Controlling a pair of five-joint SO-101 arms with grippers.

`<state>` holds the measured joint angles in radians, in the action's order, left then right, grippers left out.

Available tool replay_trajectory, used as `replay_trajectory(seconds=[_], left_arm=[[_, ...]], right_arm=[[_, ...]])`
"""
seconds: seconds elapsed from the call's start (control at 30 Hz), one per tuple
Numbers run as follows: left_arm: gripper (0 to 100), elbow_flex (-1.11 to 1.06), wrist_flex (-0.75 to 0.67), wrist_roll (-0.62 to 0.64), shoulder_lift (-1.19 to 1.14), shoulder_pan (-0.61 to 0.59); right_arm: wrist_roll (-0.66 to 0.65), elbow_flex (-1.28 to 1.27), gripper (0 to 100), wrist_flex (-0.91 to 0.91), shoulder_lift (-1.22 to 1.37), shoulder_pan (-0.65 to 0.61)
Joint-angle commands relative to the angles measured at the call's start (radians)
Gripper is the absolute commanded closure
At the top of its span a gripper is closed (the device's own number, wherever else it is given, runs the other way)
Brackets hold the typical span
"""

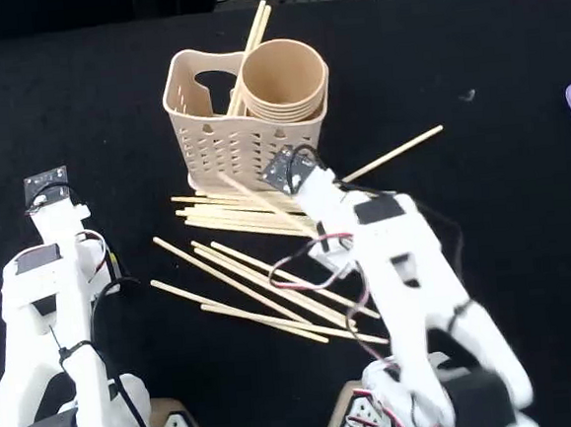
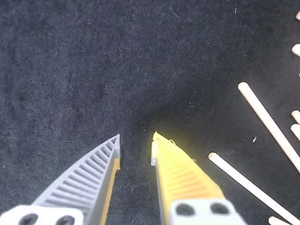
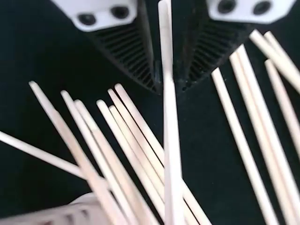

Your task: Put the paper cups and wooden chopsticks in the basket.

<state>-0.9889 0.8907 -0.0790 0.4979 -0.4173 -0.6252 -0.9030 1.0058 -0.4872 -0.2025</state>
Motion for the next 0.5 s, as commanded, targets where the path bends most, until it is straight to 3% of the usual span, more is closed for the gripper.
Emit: replay_trajectory(seconds=[0.0, 0.17, 0.27, 0.47], left_arm=[[88, 0.004, -0.014, -0.008, -0.002, -0.007], [88, 0.004, -0.014, -0.008, -0.002, -0.007], [88, 0.004, -0.014, -0.008, -0.002, -0.007], [88, 0.002, -0.014, -0.008, -0.002, -0.007]], right_arm=[[0.009, 0.002, 98.8, 0.100, -0.197, 0.000], [0.025, 0.054, 98.8, 0.276, -0.449, -0.115], [0.100, 0.133, 98.8, 0.359, -0.573, -0.210], [0.250, 0.320, 98.8, 0.302, -0.702, -0.276]])
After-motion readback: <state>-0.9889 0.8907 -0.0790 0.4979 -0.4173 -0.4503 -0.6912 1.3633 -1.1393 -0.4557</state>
